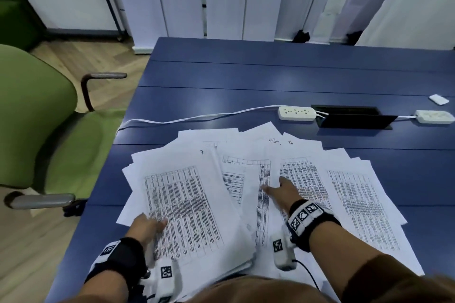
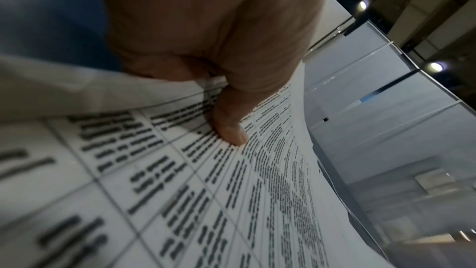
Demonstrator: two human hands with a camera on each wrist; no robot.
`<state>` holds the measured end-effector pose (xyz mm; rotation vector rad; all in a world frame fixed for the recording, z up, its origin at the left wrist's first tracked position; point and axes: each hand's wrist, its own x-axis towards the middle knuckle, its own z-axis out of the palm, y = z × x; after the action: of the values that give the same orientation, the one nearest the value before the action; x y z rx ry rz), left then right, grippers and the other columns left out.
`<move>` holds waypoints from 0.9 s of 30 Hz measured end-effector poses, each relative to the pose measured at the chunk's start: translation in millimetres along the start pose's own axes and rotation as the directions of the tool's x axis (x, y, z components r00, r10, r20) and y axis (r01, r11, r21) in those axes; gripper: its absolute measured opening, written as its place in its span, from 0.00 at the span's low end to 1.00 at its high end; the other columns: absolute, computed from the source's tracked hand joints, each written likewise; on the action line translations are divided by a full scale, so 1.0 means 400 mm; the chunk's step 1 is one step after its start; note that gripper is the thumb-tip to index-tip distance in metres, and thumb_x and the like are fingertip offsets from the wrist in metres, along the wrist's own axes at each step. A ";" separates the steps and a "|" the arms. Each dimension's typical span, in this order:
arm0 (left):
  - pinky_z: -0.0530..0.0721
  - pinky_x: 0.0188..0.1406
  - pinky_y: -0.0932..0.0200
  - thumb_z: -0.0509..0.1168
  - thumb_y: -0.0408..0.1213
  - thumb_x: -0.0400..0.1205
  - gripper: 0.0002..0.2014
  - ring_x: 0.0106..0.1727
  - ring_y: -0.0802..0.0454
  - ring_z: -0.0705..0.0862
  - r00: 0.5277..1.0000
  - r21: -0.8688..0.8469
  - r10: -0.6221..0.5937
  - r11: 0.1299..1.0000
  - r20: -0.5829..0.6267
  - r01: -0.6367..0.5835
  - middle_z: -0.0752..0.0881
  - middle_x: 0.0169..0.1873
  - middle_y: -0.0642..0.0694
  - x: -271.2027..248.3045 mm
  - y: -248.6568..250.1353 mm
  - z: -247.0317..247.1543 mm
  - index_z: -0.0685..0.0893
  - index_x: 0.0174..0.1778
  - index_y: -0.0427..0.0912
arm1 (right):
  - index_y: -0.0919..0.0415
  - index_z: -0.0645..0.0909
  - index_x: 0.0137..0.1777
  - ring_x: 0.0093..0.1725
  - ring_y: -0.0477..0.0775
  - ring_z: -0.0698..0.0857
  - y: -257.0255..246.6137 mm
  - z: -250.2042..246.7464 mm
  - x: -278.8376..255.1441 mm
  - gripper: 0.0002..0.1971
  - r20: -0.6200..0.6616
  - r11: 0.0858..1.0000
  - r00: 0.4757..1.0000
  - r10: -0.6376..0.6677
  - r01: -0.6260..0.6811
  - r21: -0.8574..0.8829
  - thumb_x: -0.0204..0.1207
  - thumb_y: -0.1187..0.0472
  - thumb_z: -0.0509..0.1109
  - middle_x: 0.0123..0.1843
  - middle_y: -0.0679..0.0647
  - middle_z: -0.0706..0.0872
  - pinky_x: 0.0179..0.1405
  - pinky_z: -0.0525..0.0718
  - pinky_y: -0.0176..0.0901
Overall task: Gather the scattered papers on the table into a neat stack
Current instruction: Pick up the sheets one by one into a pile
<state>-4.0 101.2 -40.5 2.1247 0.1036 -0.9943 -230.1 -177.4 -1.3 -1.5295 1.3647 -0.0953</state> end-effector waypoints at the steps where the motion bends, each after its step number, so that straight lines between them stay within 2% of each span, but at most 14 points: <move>1: 0.69 0.72 0.48 0.73 0.32 0.79 0.38 0.77 0.32 0.69 1.000 -0.005 0.004 1.000 0.010 -0.004 0.67 0.77 0.26 -0.006 0.002 0.003 0.60 0.78 0.21 | 0.68 0.77 0.66 0.62 0.61 0.81 0.000 0.006 0.000 0.20 -0.002 1.000 1.000 0.002 -0.002 0.023 0.78 0.58 0.72 0.71 0.66 0.79 0.67 0.78 0.52; 2: 0.68 0.73 0.48 0.72 0.31 0.79 0.38 0.78 0.32 0.68 1.000 -0.017 0.003 1.000 0.030 -0.002 0.67 0.77 0.26 -0.005 0.000 0.003 0.59 0.78 0.21 | 0.66 0.79 0.57 0.56 0.60 0.83 0.001 0.012 -0.001 0.12 0.020 0.998 1.000 0.014 -0.016 0.056 0.78 0.61 0.72 0.65 0.67 0.83 0.61 0.80 0.51; 3: 0.67 0.74 0.48 0.73 0.30 0.79 0.38 0.78 0.33 0.68 0.999 -0.018 0.004 1.000 0.050 -0.003 0.67 0.78 0.26 0.005 -0.007 0.006 0.59 0.79 0.22 | 0.64 0.79 0.54 0.54 0.60 0.83 0.005 0.014 -0.003 0.08 0.034 0.993 0.999 0.041 -0.045 0.108 0.78 0.63 0.72 0.62 0.68 0.85 0.60 0.80 0.52; 5: 0.67 0.76 0.47 0.74 0.31 0.77 0.39 0.78 0.33 0.68 0.996 -0.028 0.006 1.000 0.088 -0.003 0.68 0.77 0.27 0.011 -0.012 0.014 0.60 0.79 0.23 | 0.64 0.79 0.59 0.61 0.60 0.82 0.012 0.010 -0.008 0.11 0.031 0.978 0.996 0.079 -0.084 0.189 0.77 0.67 0.72 0.62 0.65 0.84 0.69 0.78 0.59; 8: 0.64 0.79 0.45 0.74 0.29 0.77 0.41 0.79 0.33 0.66 0.990 -0.081 0.019 0.997 0.143 -0.007 0.65 0.79 0.28 0.012 -0.007 0.030 0.57 0.80 0.24 | 0.70 0.74 0.72 0.73 0.62 0.76 0.000 -0.027 -0.010 0.25 -0.227 1.000 0.974 0.027 -0.023 0.020 0.76 0.65 0.73 0.72 0.61 0.78 0.76 0.70 0.54; 11: 0.59 0.79 0.49 0.69 0.23 0.80 0.41 0.82 0.36 0.61 0.982 -0.145 0.057 0.989 0.183 -0.030 0.57 0.83 0.30 -0.004 0.009 0.046 0.50 0.83 0.27 | 0.71 0.72 0.74 0.74 0.63 0.76 -0.039 -0.114 -0.021 0.26 -0.413 0.998 0.909 -0.065 0.067 -0.010 0.76 0.67 0.72 0.74 0.63 0.77 0.75 0.69 0.50; 13: 0.59 0.79 0.49 0.68 0.23 0.80 0.41 0.82 0.36 0.61 0.979 -0.149 0.061 0.988 0.193 -0.033 0.58 0.83 0.31 -0.016 0.022 0.050 0.50 0.83 0.27 | 0.68 0.76 0.72 0.69 0.64 0.80 -0.076 -0.190 -0.040 0.22 -0.482 0.992 0.867 -0.125 0.124 -0.034 0.77 0.67 0.70 0.70 0.64 0.82 0.72 0.74 0.52; 16: 0.60 0.81 0.44 0.73 0.27 0.78 0.40 0.81 0.34 0.65 0.982 -0.089 0.083 0.994 0.168 -0.069 0.64 0.80 0.30 0.004 0.008 0.064 0.57 0.81 0.26 | 0.63 0.82 0.58 0.54 0.65 0.85 -0.125 -0.276 -0.080 0.11 -0.525 0.952 0.794 -0.305 0.246 -0.182 0.76 0.66 0.70 0.52 0.64 0.88 0.57 0.82 0.53; 18: 0.62 0.81 0.40 0.74 0.30 0.76 0.40 0.79 0.35 0.67 0.974 -0.117 0.120 0.988 0.190 -0.099 0.66 0.80 0.31 -0.002 0.008 0.074 0.59 0.80 0.28 | 0.58 0.82 0.57 0.52 0.64 0.86 -0.147 -0.314 -0.104 0.10 -0.551 0.938 0.761 -0.343 0.309 -0.157 0.76 0.65 0.70 0.49 0.59 0.88 0.57 0.84 0.56; 20: 0.62 0.81 0.42 0.73 0.28 0.77 0.40 0.80 0.36 0.66 0.969 -0.142 0.167 0.980 0.182 -0.142 0.65 0.80 0.33 -0.019 0.007 0.087 0.58 0.82 0.29 | 0.55 0.82 0.58 0.52 0.62 0.87 -0.167 -0.340 -0.129 0.11 -0.590 0.917 0.718 -0.370 0.384 -0.108 0.76 0.64 0.70 0.49 0.55 0.87 0.59 0.84 0.59; 22: 0.61 0.81 0.45 0.73 0.27 0.78 0.41 0.82 0.37 0.64 0.966 -0.163 0.205 0.970 0.158 -0.179 0.64 0.81 0.37 -0.038 0.004 0.094 0.57 0.83 0.31 | 0.56 0.82 0.58 0.50 0.58 0.87 -0.189 -0.363 -0.154 0.11 -0.625 0.882 0.673 -0.396 0.469 -0.055 0.77 0.65 0.70 0.49 0.54 0.87 0.57 0.84 0.52; 24: 0.63 0.80 0.44 0.73 0.26 0.77 0.40 0.81 0.39 0.65 0.960 -0.230 0.246 0.950 0.131 -0.212 0.65 0.81 0.39 -0.048 -0.002 0.096 0.59 0.82 0.36 | 0.58 0.81 0.58 0.45 0.50 0.86 -0.219 -0.383 -0.182 0.10 -0.657 0.829 0.644 -0.392 0.557 0.051 0.78 0.68 0.69 0.46 0.51 0.87 0.52 0.82 0.43; 26: 0.63 0.80 0.45 0.73 0.21 0.75 0.45 0.82 0.47 0.62 0.940 -0.319 0.331 0.903 0.083 -0.290 0.60 0.83 0.46 -0.064 -0.004 0.099 0.57 0.83 0.45 | 0.59 0.81 0.57 0.43 0.45 0.87 -0.239 -0.402 -0.204 0.10 -0.687 0.765 0.621 -0.377 0.627 0.148 0.78 0.70 0.69 0.46 0.49 0.87 0.49 0.84 0.40; 27: 0.63 0.79 0.50 0.71 0.16 0.74 0.50 0.82 0.54 0.59 0.924 -0.367 0.378 0.868 0.051 -0.335 0.56 0.83 0.54 -0.076 -0.002 0.103 0.53 0.85 0.52 | 0.60 0.82 0.58 0.44 0.46 0.88 -0.242 -0.409 -0.210 0.10 -0.696 0.730 0.616 -0.368 0.656 0.194 0.78 0.70 0.68 0.47 0.51 0.88 0.49 0.86 0.40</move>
<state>-51.0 80.9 -36.6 1.6709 -0.1593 -0.8091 -298.1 -231.7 187.5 -1.5083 1.1858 -1.3173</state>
